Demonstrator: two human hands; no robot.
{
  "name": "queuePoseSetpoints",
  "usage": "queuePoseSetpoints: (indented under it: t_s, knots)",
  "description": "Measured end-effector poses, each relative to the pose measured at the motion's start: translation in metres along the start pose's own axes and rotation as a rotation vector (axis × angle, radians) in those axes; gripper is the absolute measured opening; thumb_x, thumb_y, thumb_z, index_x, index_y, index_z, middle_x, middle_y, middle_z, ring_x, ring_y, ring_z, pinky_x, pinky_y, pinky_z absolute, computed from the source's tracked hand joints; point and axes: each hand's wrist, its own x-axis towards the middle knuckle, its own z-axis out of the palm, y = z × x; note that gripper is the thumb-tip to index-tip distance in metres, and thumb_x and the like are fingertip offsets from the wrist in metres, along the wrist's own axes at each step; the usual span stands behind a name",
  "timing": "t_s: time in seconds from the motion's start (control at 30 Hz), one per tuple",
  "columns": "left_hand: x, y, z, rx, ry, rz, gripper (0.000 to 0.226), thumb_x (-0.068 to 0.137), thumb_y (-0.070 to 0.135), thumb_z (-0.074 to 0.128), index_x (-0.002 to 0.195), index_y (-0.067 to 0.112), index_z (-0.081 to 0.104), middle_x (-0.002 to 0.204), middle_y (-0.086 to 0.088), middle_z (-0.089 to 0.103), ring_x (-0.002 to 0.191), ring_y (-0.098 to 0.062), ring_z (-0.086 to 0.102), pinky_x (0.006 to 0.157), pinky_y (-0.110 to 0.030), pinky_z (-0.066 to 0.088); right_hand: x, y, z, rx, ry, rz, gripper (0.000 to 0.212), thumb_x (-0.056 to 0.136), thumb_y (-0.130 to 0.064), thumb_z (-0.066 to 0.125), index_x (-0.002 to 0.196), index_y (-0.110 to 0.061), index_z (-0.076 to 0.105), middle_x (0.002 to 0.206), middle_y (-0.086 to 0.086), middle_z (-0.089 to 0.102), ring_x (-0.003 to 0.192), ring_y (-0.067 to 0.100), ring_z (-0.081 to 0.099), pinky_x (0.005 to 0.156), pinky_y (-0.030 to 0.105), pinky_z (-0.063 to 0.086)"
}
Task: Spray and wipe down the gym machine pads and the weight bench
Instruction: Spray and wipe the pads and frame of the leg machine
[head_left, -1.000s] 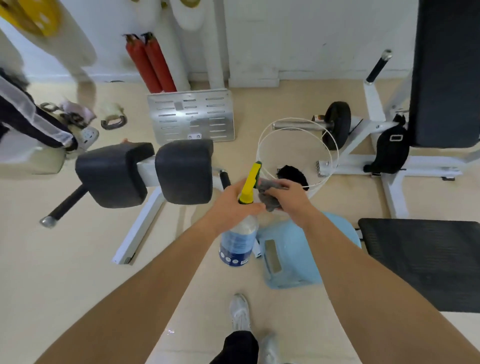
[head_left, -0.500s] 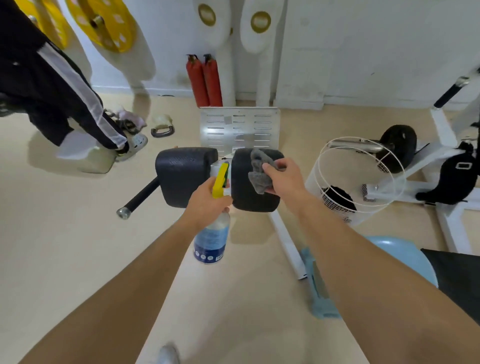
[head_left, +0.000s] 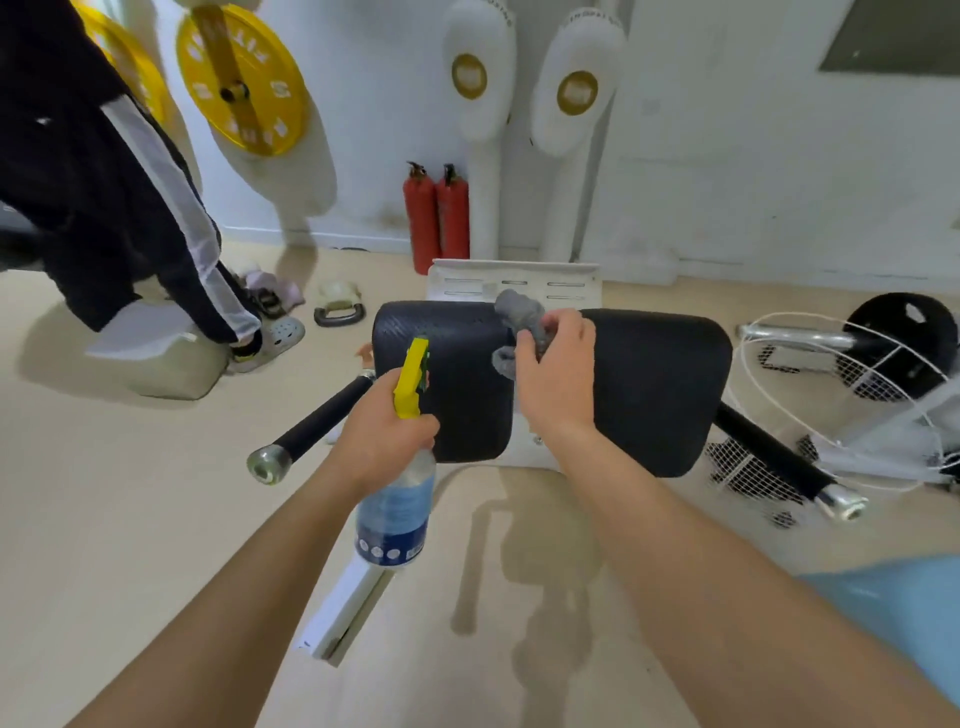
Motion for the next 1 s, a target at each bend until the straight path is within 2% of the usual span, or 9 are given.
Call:
queuePoseSetpoints:
  t_s: [0.13,0.23,0.27,0.33,0.5,0.6,0.77,0.87,1.0]
  knots:
    - [0.01,-0.033,0.001,-0.05,0.05,0.065,0.042,0.078,0.014,0.067,0.116,0.031,0.056,0.11,-0.002,0.066,0.09,-0.026,0.071,0.082,-0.045,0.059,-0.005,0.016,0.039,-0.044,0.045,-0.262,0.029,0.1,-0.029,0.055,0.129,-0.025,0.053,0.13,-0.001,0.044,0.11,0.007,0.046,0.09,0.014,0.042]
    - [0.019,-0.056,0.002,-0.106,0.06,0.087,0.042,0.086,0.005,0.065,0.123,0.026,0.058,0.115,0.0,0.067,0.089,-0.024,0.073,0.062,-0.018,0.055,-0.005,0.028,0.061,-0.109,0.046,-0.348,0.028,0.1,-0.027,0.056,0.127,-0.023,0.063,0.13,0.002,0.048,0.118,0.017,0.046,0.096,0.023,0.042]
    - [0.02,-0.06,0.002,-0.124,0.057,0.09,0.043,0.088,0.003,0.063,0.125,0.023,0.058,0.116,0.0,0.067,0.087,-0.024,0.074,0.058,-0.014,0.052,-0.002,0.031,0.064,-0.134,0.05,-0.371,0.028,0.099,-0.026,0.058,0.126,-0.022,0.065,0.129,0.003,0.05,0.119,0.019,0.046,0.096,0.022,0.039]
    - [0.023,-0.07,0.002,-0.127,0.038,0.094,0.041,0.087,0.003,0.063,0.124,0.02,0.06,0.118,-0.001,0.068,0.083,-0.025,0.076,0.061,-0.019,0.053,0.001,0.035,0.068,-0.16,0.066,-0.411,0.029,0.098,-0.024,0.061,0.126,-0.019,0.067,0.127,0.005,0.052,0.118,0.023,0.047,0.095,0.023,0.036]
    - [0.023,-0.084,0.006,-0.095,-0.007,0.083,0.03,0.086,0.002,0.063,0.115,0.011,0.064,0.118,-0.013,0.069,0.091,-0.035,0.073,0.057,-0.016,0.053,0.002,0.035,0.065,-0.16,0.021,-0.426,0.031,0.097,-0.026,0.062,0.127,-0.019,0.067,0.122,0.001,0.052,0.112,0.018,0.05,0.094,0.019,0.036]
    - [0.019,-0.088,0.006,-0.061,-0.035,0.069,0.028,0.086,0.008,0.064,0.113,0.015,0.063,0.114,-0.011,0.07,0.085,-0.028,0.075,0.061,-0.021,0.053,0.004,0.028,0.051,-0.062,-0.022,-0.361,0.027,0.097,-0.027,0.062,0.123,-0.02,0.069,0.113,-0.003,0.048,0.103,0.012,0.051,0.093,0.018,0.038]
    - [0.02,-0.093,0.005,-0.048,-0.043,0.098,0.026,0.085,0.013,0.066,0.11,0.021,0.064,0.111,-0.009,0.07,0.088,-0.025,0.075,0.06,-0.019,0.052,-0.006,0.03,0.033,0.054,0.182,-0.338,0.028,0.098,-0.024,0.061,0.125,-0.018,0.065,0.114,-0.003,0.046,0.102,0.009,0.053,0.098,0.016,0.042]
    - [0.019,-0.099,0.009,-0.006,-0.05,0.111,0.026,0.079,0.023,0.067,0.104,0.03,0.061,0.113,-0.01,0.066,0.096,-0.024,0.071,0.073,-0.03,0.054,-0.014,0.033,0.034,0.031,0.196,-0.357,0.029,0.097,-0.024,0.061,0.125,-0.018,0.065,0.116,0.0,0.049,0.104,0.011,0.054,0.099,0.019,0.043]
    - [0.015,-0.109,0.009,-0.069,0.018,0.129,0.019,0.082,0.018,0.069,0.099,0.024,0.062,0.104,-0.013,0.068,0.086,-0.026,0.073,0.072,-0.034,0.059,-0.021,0.023,0.048,-0.031,0.166,-0.435,0.029,0.098,-0.024,0.059,0.126,-0.016,0.065,0.118,0.001,0.049,0.107,0.013,0.052,0.093,0.002,0.033]
